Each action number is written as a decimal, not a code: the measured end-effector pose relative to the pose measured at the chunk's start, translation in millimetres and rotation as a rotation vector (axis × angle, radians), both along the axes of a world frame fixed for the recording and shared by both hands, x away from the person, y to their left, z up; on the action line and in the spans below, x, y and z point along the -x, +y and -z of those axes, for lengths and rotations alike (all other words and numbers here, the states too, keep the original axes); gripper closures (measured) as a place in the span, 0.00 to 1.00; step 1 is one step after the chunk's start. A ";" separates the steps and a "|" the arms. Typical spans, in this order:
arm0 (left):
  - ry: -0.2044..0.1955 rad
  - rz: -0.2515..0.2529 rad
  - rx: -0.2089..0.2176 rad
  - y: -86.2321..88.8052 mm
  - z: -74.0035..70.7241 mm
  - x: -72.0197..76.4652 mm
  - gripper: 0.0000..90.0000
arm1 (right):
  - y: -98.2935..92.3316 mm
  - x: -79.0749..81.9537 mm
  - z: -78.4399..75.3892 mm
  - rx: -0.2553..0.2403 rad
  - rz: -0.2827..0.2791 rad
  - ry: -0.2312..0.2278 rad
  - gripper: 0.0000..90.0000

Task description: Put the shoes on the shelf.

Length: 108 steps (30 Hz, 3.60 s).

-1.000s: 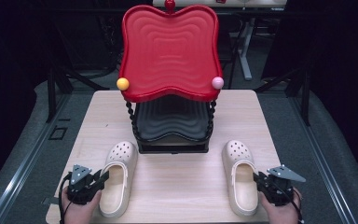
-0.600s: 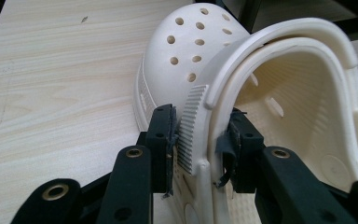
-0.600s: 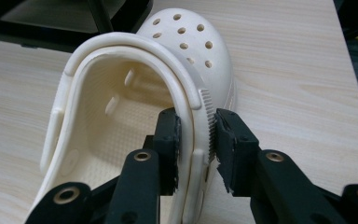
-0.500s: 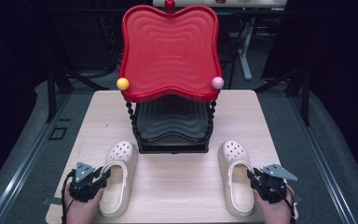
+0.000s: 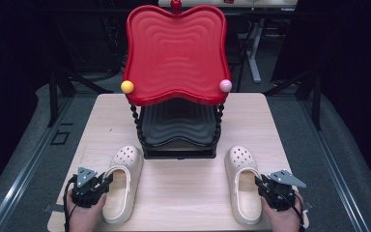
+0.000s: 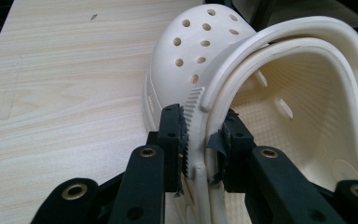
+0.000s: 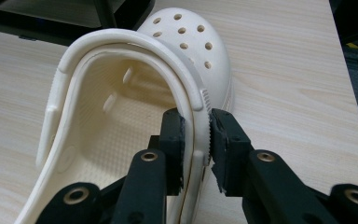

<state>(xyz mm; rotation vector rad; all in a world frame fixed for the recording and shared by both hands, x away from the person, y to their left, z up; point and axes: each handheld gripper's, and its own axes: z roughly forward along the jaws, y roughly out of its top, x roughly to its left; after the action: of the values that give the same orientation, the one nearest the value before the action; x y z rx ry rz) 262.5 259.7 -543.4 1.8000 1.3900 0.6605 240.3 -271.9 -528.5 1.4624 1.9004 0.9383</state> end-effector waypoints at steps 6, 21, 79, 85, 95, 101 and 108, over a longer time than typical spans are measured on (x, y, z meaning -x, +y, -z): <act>-0.008 -0.007 -0.003 -0.6 -1.1 0.6 0.84 | 3.0 1.5 -0.8 0.015 -0.005 0.003 0.84; -0.013 -0.016 0.006 0.8 -4.2 4.1 0.84 | 4.1 5.3 -1.0 0.015 -0.004 -0.012 0.85; -0.112 -0.080 0.123 11.6 -44.5 44.3 0.85 | 11.2 29.3 -32.4 -0.157 0.096 -0.084 0.85; -0.141 -0.067 0.135 9.4 -53.4 53.0 0.85 | 20.8 35.5 -43.5 -0.155 0.069 -0.120 0.85; -0.186 -0.038 0.137 1.4 -69.5 59.8 0.85 | 30.7 38.6 -62.2 -0.148 0.043 -0.178 0.85; -0.212 -0.016 0.151 -6.1 -75.7 62.3 0.85 | 36.8 38.3 -70.0 -0.147 0.035 -0.202 0.85; -0.229 0.010 0.167 -16.9 -80.7 59.7 0.85 | 46.0 37.0 -77.1 -0.151 0.014 -0.220 0.85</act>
<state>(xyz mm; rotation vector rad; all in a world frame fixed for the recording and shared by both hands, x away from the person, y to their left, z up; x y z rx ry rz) 202.8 242.8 -462.7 1.5484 1.2434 0.7003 203.3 -225.8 -451.4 1.3910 1.6894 1.2052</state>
